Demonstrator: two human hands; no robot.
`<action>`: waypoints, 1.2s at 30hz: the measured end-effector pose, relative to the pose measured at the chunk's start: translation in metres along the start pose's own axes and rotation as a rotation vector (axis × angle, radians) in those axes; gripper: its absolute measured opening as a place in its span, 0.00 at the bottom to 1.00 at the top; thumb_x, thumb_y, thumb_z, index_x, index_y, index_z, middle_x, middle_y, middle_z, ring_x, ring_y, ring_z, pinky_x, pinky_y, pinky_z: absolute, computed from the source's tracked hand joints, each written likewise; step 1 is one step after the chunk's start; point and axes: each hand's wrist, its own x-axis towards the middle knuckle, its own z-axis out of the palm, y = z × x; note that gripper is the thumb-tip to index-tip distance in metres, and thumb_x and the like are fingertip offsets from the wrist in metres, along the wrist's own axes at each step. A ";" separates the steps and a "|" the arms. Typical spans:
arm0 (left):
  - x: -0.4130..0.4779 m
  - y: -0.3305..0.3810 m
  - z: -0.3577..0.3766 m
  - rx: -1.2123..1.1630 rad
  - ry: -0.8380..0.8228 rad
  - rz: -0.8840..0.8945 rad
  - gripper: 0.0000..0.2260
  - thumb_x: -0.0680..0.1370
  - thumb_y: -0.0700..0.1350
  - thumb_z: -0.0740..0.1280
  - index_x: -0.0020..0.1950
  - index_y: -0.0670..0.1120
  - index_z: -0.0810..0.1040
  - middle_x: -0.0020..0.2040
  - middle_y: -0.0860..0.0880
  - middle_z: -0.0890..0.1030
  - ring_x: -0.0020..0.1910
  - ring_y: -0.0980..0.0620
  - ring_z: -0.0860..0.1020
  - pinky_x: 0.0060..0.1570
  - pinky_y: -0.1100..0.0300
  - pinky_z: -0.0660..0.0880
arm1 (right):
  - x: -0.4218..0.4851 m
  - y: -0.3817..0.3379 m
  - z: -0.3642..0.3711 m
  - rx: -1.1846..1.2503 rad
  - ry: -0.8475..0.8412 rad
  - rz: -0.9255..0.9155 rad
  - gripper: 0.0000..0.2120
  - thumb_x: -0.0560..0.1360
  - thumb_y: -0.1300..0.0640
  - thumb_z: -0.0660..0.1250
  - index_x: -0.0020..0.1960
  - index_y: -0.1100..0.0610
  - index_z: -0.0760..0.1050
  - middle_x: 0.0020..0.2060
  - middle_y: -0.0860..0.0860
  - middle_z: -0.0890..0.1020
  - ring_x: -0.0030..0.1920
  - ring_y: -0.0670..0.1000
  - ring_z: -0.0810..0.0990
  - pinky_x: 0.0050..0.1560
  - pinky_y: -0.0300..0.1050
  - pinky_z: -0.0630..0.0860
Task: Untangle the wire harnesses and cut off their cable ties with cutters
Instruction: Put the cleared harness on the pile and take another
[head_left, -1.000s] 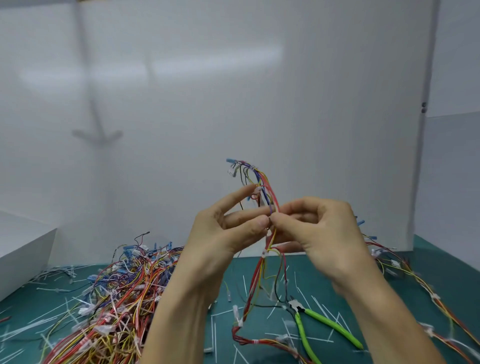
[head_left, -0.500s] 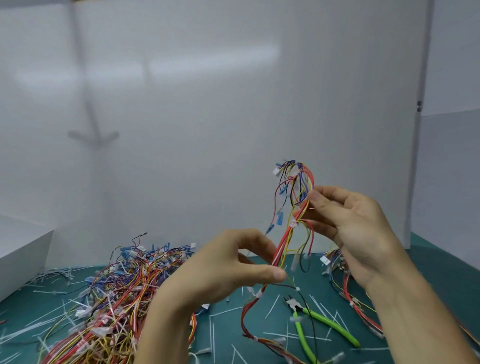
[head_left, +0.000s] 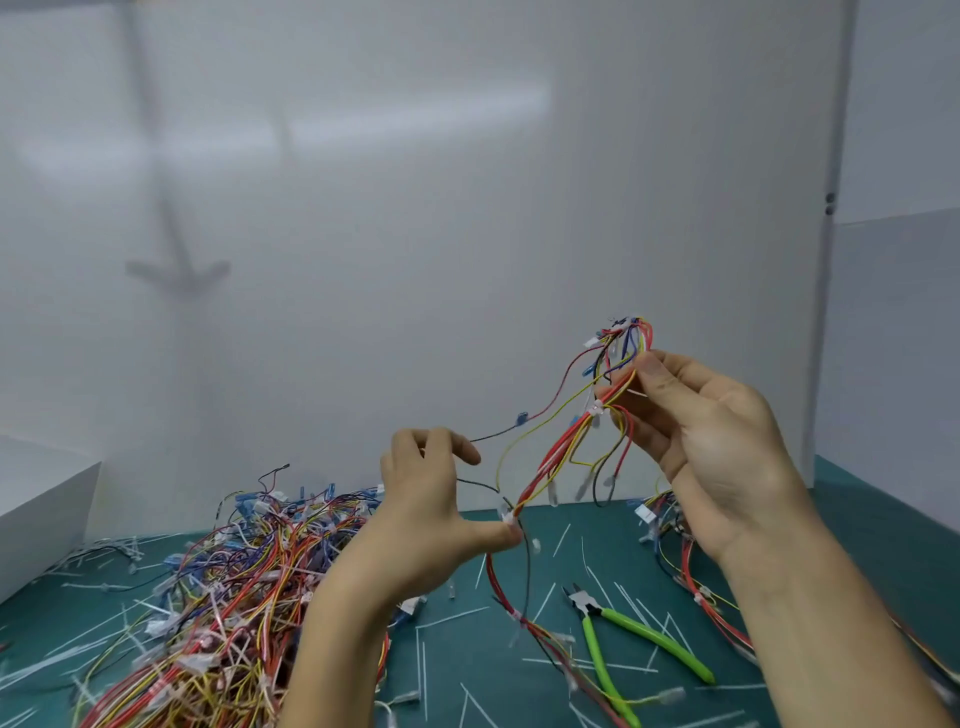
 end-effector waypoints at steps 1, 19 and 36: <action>0.000 0.000 0.000 -0.007 0.039 0.007 0.27 0.67 0.54 0.77 0.57 0.55 0.65 0.55 0.56 0.59 0.61 0.56 0.59 0.54 0.66 0.60 | 0.000 0.000 0.000 0.007 -0.003 -0.001 0.05 0.79 0.61 0.65 0.47 0.60 0.78 0.34 0.52 0.85 0.35 0.47 0.85 0.34 0.36 0.80; -0.003 0.001 -0.008 -0.361 0.075 -0.044 0.05 0.81 0.46 0.66 0.45 0.51 0.77 0.41 0.49 0.85 0.36 0.53 0.85 0.43 0.55 0.83 | 0.003 0.000 -0.003 0.078 -0.060 0.022 0.05 0.77 0.60 0.65 0.47 0.60 0.78 0.36 0.53 0.86 0.38 0.49 0.86 0.38 0.40 0.82; -0.003 0.014 -0.016 -0.746 0.349 -0.061 0.06 0.80 0.38 0.67 0.44 0.41 0.81 0.36 0.46 0.85 0.33 0.45 0.85 0.34 0.62 0.81 | 0.003 0.003 -0.002 0.177 -0.077 0.084 0.05 0.78 0.61 0.64 0.47 0.60 0.77 0.36 0.52 0.85 0.37 0.49 0.85 0.35 0.39 0.81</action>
